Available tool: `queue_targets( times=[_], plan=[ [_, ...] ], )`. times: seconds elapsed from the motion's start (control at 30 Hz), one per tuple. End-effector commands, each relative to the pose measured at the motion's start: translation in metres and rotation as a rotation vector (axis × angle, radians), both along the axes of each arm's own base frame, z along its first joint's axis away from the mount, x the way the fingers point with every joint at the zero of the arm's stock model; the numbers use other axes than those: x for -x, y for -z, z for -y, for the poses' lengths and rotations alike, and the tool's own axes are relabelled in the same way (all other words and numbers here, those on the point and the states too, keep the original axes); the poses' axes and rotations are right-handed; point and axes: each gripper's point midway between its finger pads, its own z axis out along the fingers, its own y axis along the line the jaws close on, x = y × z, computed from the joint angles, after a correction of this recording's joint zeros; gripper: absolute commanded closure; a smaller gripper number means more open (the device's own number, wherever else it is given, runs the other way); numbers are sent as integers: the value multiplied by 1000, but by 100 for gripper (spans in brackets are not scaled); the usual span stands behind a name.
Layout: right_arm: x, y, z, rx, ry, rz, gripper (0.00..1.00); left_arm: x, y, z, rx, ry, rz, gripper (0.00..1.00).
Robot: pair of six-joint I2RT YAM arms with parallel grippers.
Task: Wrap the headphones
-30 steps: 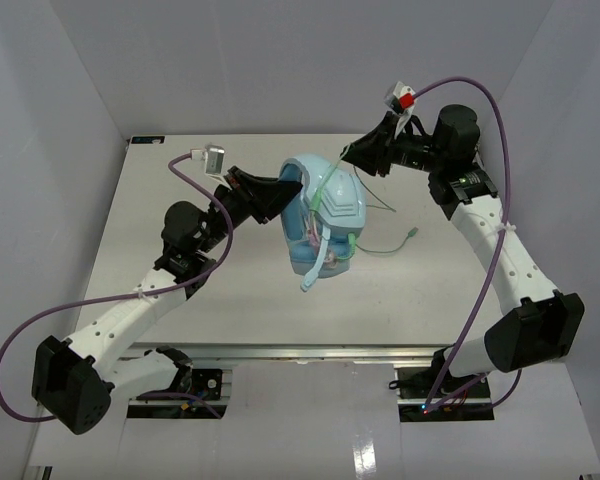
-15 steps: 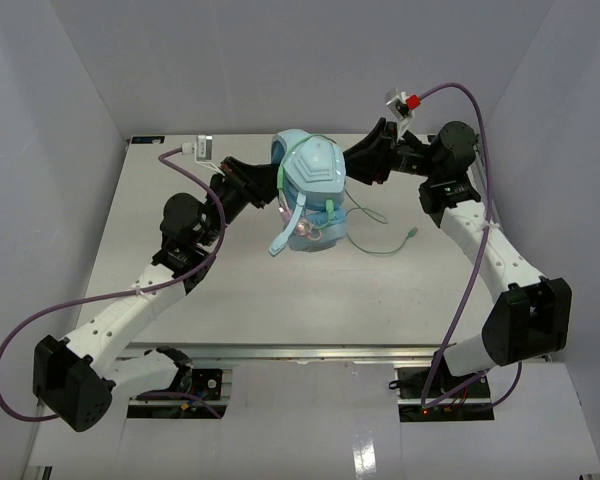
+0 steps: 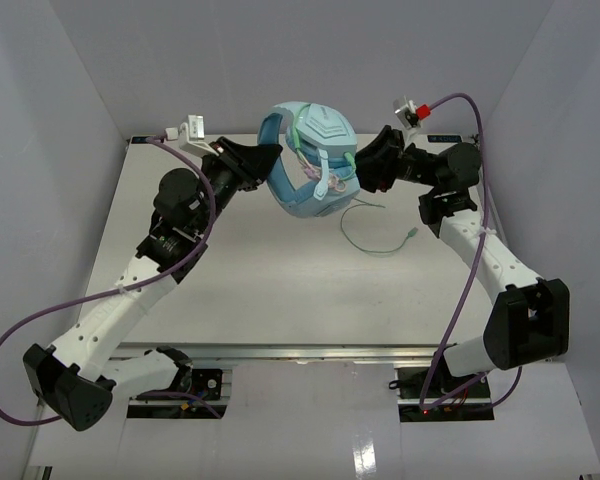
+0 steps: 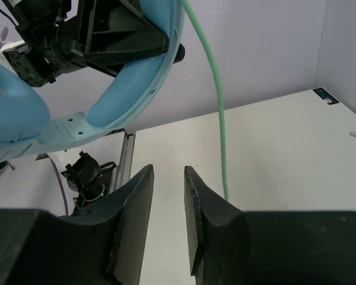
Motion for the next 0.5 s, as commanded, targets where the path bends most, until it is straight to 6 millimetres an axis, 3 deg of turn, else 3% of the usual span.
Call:
queue_targets(
  times=[0.0,0.07,0.17,0.2,0.37,0.47],
  plan=[
    [9,-20,4,-53,-2,90,48,9,-60,-16,82,-45,67,100],
    [7,-23,4,-54,5,111,35,9,-64,-17,79,-50,61,100],
    [-6,-26,2,-25,53,155,6,11,-70,-19,81,-57,62,100],
    [-13,-21,1,-3,82,169,2,12,-71,-20,82,-57,62,100],
    [-41,-7,-5,79,177,271,7,14,-73,-19,86,-41,52,100],
    [-46,-3,-13,109,161,330,10,15,-73,-18,90,-33,42,100]
  ],
)
